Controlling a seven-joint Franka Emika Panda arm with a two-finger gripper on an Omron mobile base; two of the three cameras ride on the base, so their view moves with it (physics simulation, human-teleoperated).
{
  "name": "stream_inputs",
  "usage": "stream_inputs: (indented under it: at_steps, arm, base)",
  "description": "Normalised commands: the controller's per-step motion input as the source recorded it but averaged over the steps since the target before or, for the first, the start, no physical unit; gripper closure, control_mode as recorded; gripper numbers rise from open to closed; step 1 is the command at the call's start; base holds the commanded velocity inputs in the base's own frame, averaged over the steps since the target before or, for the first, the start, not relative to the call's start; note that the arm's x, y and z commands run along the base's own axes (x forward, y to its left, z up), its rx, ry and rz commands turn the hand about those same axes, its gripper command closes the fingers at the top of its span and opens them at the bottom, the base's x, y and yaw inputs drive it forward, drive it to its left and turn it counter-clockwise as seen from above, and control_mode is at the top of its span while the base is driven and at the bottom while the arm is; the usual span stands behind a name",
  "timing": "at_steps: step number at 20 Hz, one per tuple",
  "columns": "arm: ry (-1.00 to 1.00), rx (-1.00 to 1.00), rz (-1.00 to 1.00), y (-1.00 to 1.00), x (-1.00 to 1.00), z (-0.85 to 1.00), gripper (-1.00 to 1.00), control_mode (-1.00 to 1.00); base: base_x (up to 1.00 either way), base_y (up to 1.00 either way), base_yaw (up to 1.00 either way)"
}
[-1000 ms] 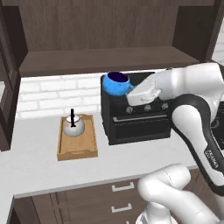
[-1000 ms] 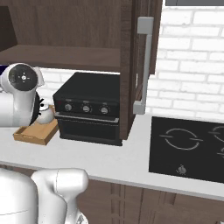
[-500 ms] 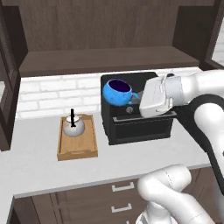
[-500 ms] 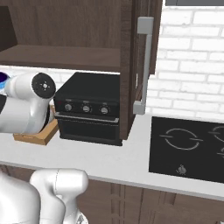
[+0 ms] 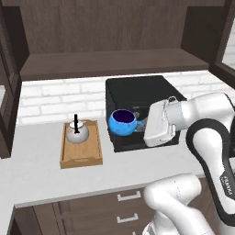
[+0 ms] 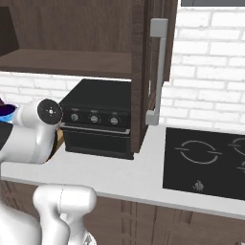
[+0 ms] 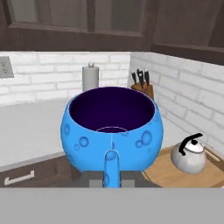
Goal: Pick the kettle from the counter and place it on the tray. Then pick the mug from the cabinet and place it on the tray. Then close the cabinet doors.
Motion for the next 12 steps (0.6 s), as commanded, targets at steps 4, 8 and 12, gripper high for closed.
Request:
stream_inputs:
  at_steps: [4, 8, 12]
  arm:
    - [0.01, -0.2, 0.08, 0.23, 0.12, -0.85, 1.0, -1.0]
    - [0.0, -0.13, 0.07, 0.18, 0.32, -0.52, 1.0, -1.0]
    - [0.03, -0.03, 0.03, 0.16, 0.51, -0.37, 1.0, -1.0]
  base:
    - [0.0, 0.0, 0.0]
    - [0.0, 0.0, 0.0]
    - [0.0, 0.0, 0.0]
